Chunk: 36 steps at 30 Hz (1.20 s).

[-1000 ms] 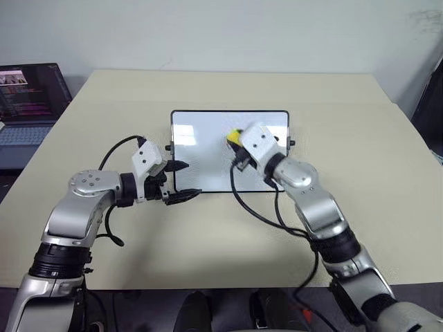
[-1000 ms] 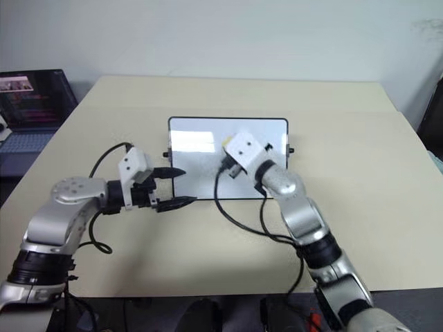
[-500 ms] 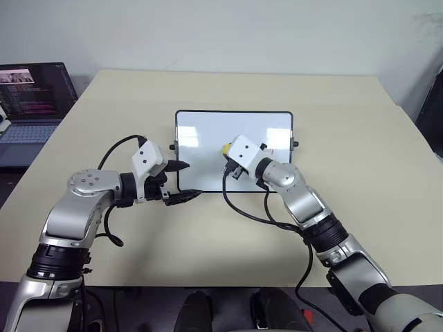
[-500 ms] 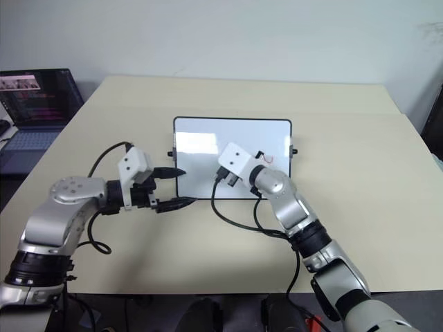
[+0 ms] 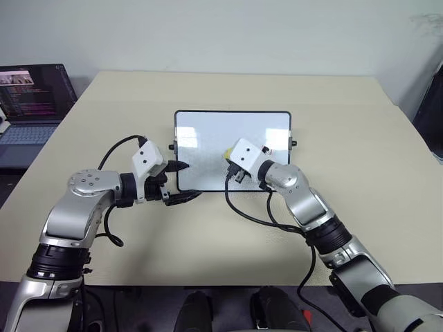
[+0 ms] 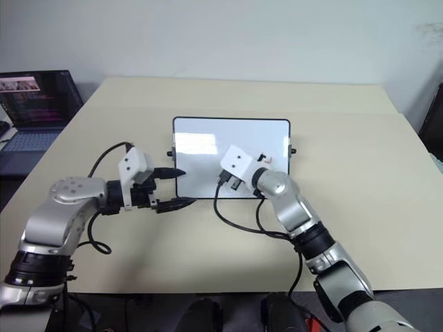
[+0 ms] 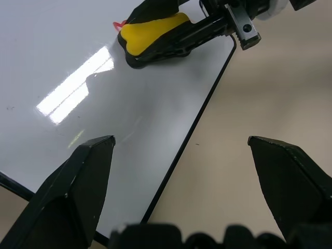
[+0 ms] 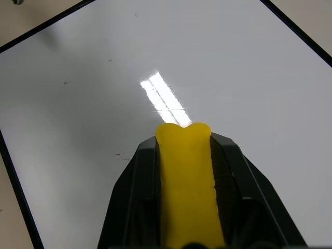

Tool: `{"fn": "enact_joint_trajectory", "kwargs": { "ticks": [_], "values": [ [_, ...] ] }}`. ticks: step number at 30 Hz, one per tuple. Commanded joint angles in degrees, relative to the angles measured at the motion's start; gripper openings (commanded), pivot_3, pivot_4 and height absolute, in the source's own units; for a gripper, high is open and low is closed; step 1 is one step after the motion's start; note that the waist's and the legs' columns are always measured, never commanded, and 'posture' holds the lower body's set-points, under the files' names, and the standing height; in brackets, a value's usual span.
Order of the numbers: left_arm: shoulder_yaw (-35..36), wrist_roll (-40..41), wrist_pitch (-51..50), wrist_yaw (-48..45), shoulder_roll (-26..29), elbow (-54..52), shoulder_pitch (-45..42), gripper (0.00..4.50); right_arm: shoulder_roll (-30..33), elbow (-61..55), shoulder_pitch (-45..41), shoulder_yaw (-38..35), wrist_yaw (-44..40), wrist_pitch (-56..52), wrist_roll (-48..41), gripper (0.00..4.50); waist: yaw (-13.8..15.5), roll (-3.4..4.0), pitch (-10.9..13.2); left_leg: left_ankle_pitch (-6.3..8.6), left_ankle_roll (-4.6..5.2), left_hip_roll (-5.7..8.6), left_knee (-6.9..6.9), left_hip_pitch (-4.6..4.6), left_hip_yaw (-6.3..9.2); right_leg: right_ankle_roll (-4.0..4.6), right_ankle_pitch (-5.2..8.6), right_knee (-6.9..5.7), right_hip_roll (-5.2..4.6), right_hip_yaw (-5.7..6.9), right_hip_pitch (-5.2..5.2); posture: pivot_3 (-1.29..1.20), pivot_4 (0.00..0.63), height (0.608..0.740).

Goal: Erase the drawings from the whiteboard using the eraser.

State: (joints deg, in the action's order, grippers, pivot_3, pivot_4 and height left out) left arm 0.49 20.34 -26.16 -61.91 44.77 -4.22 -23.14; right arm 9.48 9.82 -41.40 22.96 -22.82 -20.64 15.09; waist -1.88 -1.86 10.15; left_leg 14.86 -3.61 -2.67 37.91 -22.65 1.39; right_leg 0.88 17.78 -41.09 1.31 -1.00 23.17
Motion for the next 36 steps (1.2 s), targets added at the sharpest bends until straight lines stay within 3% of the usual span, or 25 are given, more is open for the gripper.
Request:
{"fn": "enact_joint_trajectory", "kwargs": {
  "ticks": [1, 4, 10, 18, 22, 30, 36],
  "values": [
    [0.9, 1.1, 0.2, -0.1, 0.0, -1.6, -0.8, 4.50, 0.6, 2.5, -2.2, -4.5, 6.5, 1.0, 2.1, 0.99, 0.0, 0.00, 0.0, -0.02, 0.03, 0.00, 0.00, 0.00, -0.02, 0.00, 0.00, 0.00, 0.00, 0.00, 0.00, 0.00, 0.150, 0.740],
    [0.6, 1.1, 0.3, -0.3, -0.2, -1.3, -1.1, 4.50, 1.2, 2.8, -2.1, -4.6, 6.0, 0.5, 2.1, 0.99, 0.2, 0.00, 0.0, -0.04, 0.04, 0.00, 0.01, -0.04, -0.01, 0.04, -0.03, 0.02, 0.00, 0.01, 0.00, 0.00, 0.150, 0.740],
    [-0.2, 0.7, 0.6, -0.7, -1.0, -0.2, -2.6, 4.50, 4.4, -2.6, 2.9, 0.6, -7.3, -7.4, 0.6, 0.99, 0.1, -0.08, 0.0, -0.02, 0.05, 0.00, -0.04, -0.08, -0.01, 0.05, -0.03, 0.11, -0.02, 0.02, -0.01, 0.00, 0.150, 0.740],
    [-0.7, 0.6, 0.3, -0.8, -1.8, -0.3, -2.8, 4.50, 2.8, 0.9, -1.5, -4.1, 4.6, -2.2, 3.5, 0.99, -0.1, -0.05, 0.0, -0.11, 0.16, 0.02, -0.01, 0.06, -0.03, -0.05, 0.00, 0.03, 0.12, -0.04, -0.02, 0.00, 0.150, 0.740],
    [-0.6, 0.9, -0.1, -0.7, -1.9, -0.7, -2.6, 4.50, 3.0, 1.2, -1.6, -3.8, 3.2, -3.1, 2.8, 0.99, 0.1, -0.06, 0.0, -0.15, 0.20, 0.01, -0.01, 0.01, -0.05, -0.05, -0.02, 0.05, 0.12, -0.01, -0.01, 0.00, 0.150, 0.740],
    [0.0, 1.0, -0.7, -1.0, -1.1, -1.1, -2.2, 4.50, 5.5, -3.2, 1.9, 0.9, -8.5, -9.3, 1.6, 0.99, 0.0, -0.07, 0.0, -0.14, 0.21, 0.01, -0.05, 0.03, -0.02, -0.05, -0.02, 0.09, 0.11, -0.04, -0.02, 0.00, 0.150, 0.740],
    [0.4, 0.9, -0.9, -0.7, -0.8, -1.0, -1.8, 4.50, 2.7, 0.0, -2.1, -2.0, -0.8, -3.8, 3.0, 0.99, -0.2, -0.06, 0.0, -0.14, 0.21, 0.01, -0.04, 0.10, -0.03, -0.05, -0.02, 0.06, 0.24, -0.08, -0.02, 0.00, 0.150, 0.740]
  ]
}}
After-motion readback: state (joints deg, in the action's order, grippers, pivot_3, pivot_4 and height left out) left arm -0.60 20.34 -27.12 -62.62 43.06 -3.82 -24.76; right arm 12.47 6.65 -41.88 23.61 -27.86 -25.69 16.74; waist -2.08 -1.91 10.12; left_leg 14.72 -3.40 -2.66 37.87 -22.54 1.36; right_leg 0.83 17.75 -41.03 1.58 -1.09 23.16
